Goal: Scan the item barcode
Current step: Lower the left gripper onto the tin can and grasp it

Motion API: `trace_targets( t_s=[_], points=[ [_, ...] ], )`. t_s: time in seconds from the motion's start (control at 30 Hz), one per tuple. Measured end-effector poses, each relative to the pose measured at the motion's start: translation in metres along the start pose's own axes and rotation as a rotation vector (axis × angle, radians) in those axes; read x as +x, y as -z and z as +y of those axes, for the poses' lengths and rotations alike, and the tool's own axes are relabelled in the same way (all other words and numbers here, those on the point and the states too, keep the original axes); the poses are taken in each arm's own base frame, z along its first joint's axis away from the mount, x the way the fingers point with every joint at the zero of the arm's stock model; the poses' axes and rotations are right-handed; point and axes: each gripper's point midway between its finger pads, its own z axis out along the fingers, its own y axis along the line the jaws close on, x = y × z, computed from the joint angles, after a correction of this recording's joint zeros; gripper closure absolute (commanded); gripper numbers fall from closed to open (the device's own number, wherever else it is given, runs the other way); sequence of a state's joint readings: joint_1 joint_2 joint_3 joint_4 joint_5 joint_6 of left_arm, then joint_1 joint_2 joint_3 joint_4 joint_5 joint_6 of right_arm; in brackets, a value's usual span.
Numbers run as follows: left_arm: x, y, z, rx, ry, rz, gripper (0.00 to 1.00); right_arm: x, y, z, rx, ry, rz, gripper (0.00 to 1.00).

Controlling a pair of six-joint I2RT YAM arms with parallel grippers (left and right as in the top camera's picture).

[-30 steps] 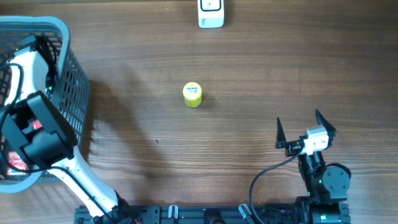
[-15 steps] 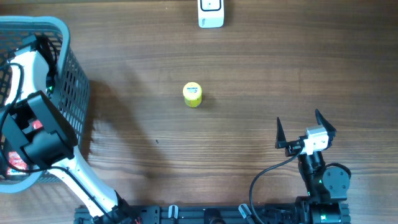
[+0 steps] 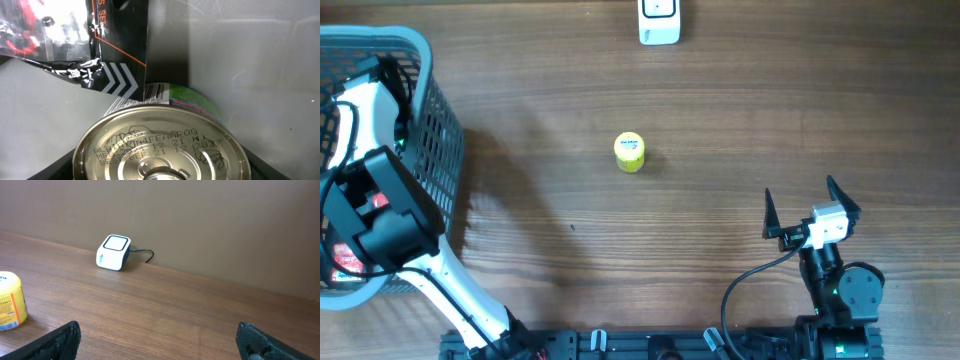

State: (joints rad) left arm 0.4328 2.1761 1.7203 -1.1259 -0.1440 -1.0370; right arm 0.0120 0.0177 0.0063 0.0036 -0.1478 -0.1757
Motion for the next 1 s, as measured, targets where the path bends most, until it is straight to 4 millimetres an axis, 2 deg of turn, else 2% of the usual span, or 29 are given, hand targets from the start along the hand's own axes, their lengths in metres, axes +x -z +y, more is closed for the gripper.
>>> trace_targets(
  t_s=[0.2, 0.33, 0.67, 0.8, 0.83, 1.0],
  points=[
    [0.000, 0.005, 0.002, 0.002, 0.000, -0.001, 0.37, 0.000, 0.000, 0.000, 0.000, 0.000, 0.000, 0.00],
    [-0.004, 0.026, 0.001, 0.045, 0.007, -0.023, 0.39, 0.000, 0.000, 0.000, 0.000, 0.000, 0.000, 0.00],
    [-0.017, 0.139, 0.008, 0.303, 0.047, -0.141, 0.37, 0.000, 0.000, 0.000, 0.000, 0.000, 0.000, 0.00],
    [-0.013, 0.181, 0.015, 0.418, 0.054, -0.158, 0.38, 0.000, 0.000, 0.000, 0.000, 0.000, 0.000, 0.00],
    [-0.009, 0.201, 0.018, 0.479, 0.054, -0.160, 0.38, 0.000, 0.000, 0.000, 0.000, 0.000, 0.000, 0.00],
    [0.003, 0.246, 0.024, 0.632, 0.041, -0.145, 0.38, 0.000, 0.000, 0.000, 0.000, 0.000, 0.000, 0.00]
  ],
)
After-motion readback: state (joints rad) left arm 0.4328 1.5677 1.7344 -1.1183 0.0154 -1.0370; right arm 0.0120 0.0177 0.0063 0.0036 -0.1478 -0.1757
